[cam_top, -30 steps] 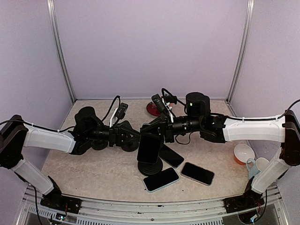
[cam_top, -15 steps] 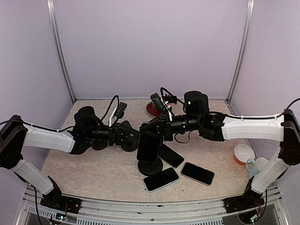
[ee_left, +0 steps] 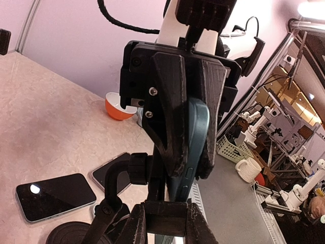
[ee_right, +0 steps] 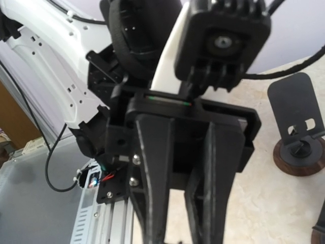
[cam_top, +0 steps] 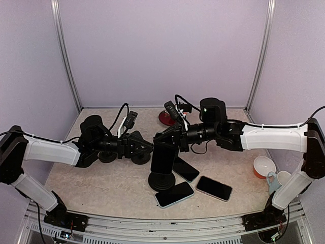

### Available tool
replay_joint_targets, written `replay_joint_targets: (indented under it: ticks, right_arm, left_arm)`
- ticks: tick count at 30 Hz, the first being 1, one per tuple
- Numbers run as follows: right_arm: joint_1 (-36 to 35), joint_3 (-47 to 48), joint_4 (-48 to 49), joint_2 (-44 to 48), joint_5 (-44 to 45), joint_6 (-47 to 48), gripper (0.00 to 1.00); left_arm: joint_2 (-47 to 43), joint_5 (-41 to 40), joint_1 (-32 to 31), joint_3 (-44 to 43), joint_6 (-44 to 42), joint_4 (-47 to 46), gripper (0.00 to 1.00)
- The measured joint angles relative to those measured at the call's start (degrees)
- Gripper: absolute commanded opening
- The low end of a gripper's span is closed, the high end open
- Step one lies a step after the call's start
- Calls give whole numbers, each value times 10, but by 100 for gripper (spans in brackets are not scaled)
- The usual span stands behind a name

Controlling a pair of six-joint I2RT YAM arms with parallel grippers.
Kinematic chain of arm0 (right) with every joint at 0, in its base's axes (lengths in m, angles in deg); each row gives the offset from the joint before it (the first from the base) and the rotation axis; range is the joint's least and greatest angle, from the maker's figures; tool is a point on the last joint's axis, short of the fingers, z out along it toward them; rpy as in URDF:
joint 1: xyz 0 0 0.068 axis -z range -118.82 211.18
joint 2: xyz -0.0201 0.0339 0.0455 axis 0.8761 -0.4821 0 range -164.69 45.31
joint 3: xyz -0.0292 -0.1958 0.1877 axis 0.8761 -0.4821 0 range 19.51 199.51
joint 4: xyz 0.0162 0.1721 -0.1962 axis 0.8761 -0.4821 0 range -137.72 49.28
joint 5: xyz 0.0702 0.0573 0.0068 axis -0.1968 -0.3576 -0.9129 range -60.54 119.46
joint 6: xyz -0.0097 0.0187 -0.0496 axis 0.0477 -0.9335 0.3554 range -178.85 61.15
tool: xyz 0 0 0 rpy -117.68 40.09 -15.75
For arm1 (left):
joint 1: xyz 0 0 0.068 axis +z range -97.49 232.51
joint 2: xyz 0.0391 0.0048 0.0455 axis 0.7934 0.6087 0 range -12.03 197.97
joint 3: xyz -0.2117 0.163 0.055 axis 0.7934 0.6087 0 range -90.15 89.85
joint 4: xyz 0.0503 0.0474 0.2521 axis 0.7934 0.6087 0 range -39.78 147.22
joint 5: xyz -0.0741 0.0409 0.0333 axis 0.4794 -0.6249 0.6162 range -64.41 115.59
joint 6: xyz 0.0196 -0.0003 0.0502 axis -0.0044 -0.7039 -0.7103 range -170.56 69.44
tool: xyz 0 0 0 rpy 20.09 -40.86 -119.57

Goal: Place the phone on the phone stand
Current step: Install the phone on the phone stand.

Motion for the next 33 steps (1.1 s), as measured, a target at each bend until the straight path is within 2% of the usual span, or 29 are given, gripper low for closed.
replay_joint_targets:
  ticks: [8,30,33]
  right_arm:
    - [2,7,-20,0,19,-1,0]
    - [18,50,-72,-24,27,-75,0]
    - [18,57,-77,-30,28,-77,0]
  left_arm:
    - [-2,-8,0,0,-4,5,0]
    - [-17,-48,-5,-14,-51,68,0]
    - [-17,-51,-7,-15,-54,72,5]
